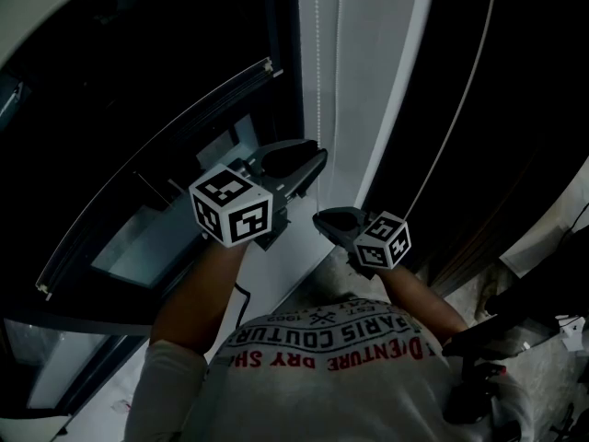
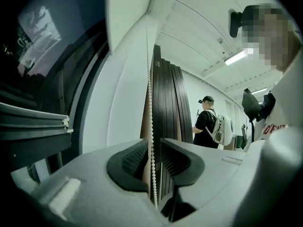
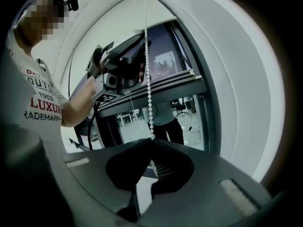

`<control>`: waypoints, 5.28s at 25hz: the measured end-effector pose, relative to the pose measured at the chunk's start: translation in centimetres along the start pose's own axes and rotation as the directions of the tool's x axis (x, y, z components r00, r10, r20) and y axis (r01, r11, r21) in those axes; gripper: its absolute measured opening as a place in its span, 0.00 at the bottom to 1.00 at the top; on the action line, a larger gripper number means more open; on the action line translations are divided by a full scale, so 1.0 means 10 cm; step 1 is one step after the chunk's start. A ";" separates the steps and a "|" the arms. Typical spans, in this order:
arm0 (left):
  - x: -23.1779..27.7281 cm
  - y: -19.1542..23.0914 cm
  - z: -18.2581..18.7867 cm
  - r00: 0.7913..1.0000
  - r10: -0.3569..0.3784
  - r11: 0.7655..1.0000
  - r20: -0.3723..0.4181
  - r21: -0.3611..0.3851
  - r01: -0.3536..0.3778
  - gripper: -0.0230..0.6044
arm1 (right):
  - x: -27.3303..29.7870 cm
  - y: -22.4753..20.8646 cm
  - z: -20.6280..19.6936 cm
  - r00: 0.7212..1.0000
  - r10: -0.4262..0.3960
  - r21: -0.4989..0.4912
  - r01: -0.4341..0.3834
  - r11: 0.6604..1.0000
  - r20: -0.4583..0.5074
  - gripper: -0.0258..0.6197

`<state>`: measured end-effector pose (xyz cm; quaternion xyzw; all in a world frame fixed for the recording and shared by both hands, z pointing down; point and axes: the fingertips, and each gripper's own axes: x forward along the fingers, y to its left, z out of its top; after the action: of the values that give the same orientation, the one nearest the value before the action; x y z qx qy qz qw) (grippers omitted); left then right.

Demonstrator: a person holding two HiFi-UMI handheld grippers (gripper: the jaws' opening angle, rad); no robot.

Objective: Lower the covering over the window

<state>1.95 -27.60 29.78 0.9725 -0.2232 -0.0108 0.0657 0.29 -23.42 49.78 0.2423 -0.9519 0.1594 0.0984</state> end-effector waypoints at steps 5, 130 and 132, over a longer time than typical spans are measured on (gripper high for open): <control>0.03 -0.03 -0.02 1.000 -0.013 1.000 -0.013 -0.002 0.013 0.07 | -0.02 0.00 0.00 1.000 0.000 0.005 0.000 1.000 0.004 0.05; 0.04 0.27 0.11 0.998 -0.062 0.996 0.013 0.057 0.061 0.14 | 0.25 -0.12 0.24 0.999 -0.032 -0.011 0.032 0.999 0.012 0.05; 0.05 0.25 0.16 0.998 -0.066 0.996 0.012 0.058 0.065 0.14 | 0.24 -0.12 0.24 0.999 -0.030 -0.010 0.030 0.999 0.011 0.05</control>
<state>1.29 -30.23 28.48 0.9807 -0.1917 -0.0135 0.0357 -1.43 -26.31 48.50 0.2571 -0.9495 0.1516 0.0967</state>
